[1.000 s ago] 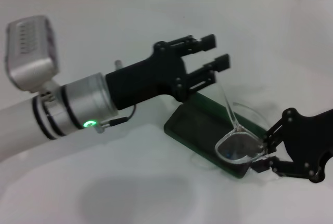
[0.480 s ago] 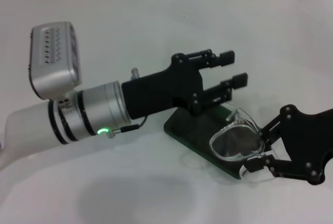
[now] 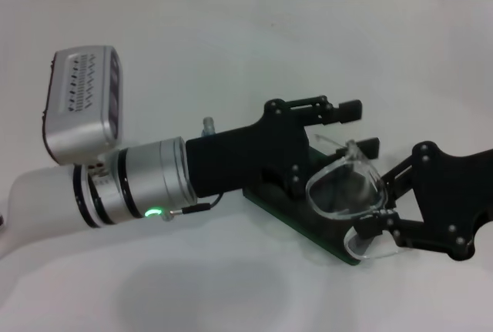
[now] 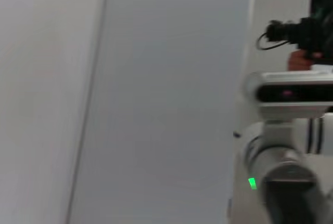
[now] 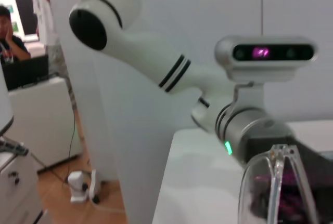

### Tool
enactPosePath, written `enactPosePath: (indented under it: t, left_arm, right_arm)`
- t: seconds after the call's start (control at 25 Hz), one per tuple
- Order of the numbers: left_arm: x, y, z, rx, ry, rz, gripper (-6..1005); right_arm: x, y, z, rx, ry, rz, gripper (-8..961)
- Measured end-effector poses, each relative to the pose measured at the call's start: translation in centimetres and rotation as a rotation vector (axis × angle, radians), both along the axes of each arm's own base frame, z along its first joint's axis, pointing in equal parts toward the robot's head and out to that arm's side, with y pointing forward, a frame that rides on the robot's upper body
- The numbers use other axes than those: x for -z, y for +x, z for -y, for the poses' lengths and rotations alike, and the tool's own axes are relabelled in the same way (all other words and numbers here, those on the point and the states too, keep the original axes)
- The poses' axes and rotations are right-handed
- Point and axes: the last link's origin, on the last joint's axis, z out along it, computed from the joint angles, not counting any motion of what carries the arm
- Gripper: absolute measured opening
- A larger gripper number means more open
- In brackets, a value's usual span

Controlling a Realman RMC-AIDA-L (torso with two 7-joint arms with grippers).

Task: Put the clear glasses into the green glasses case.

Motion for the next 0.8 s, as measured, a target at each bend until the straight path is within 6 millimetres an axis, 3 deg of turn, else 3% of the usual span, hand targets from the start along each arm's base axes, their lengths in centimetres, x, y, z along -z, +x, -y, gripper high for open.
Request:
enactPosePath:
  t: [0.8]
  left_arm:
    - [-0.4,-0.3,1.3,0.030,-0.041,0.034,494]
  right_arm:
    - [-0.5,1.0,0.0,0.057,0.022,-0.059,118]
